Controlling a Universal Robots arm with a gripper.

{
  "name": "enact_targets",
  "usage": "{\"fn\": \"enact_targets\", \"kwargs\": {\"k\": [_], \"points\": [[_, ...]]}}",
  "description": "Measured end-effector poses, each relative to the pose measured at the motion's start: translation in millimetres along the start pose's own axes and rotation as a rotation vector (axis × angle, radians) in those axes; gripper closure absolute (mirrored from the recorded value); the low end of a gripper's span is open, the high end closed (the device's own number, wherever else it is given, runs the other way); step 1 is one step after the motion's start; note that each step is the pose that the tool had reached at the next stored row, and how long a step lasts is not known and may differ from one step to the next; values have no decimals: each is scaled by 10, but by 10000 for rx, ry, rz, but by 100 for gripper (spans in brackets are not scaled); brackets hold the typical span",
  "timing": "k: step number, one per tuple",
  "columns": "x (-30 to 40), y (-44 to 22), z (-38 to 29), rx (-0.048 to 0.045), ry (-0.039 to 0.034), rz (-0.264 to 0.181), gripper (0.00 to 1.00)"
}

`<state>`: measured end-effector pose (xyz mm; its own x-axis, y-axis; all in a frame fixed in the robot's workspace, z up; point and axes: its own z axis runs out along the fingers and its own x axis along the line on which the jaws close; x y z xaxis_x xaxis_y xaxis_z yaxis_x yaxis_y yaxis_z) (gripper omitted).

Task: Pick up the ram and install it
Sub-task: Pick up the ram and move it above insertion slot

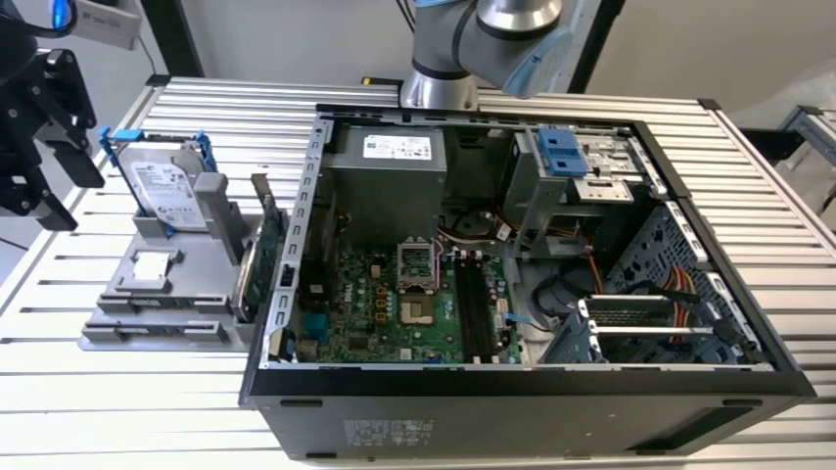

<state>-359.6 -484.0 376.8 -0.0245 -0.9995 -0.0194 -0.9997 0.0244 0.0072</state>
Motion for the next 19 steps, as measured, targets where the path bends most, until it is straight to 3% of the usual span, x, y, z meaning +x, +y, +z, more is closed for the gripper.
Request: {"fn": "enact_targets", "kwargs": {"k": [19], "points": [[2, -1, 138, 0, 0, 0, 0]]}}
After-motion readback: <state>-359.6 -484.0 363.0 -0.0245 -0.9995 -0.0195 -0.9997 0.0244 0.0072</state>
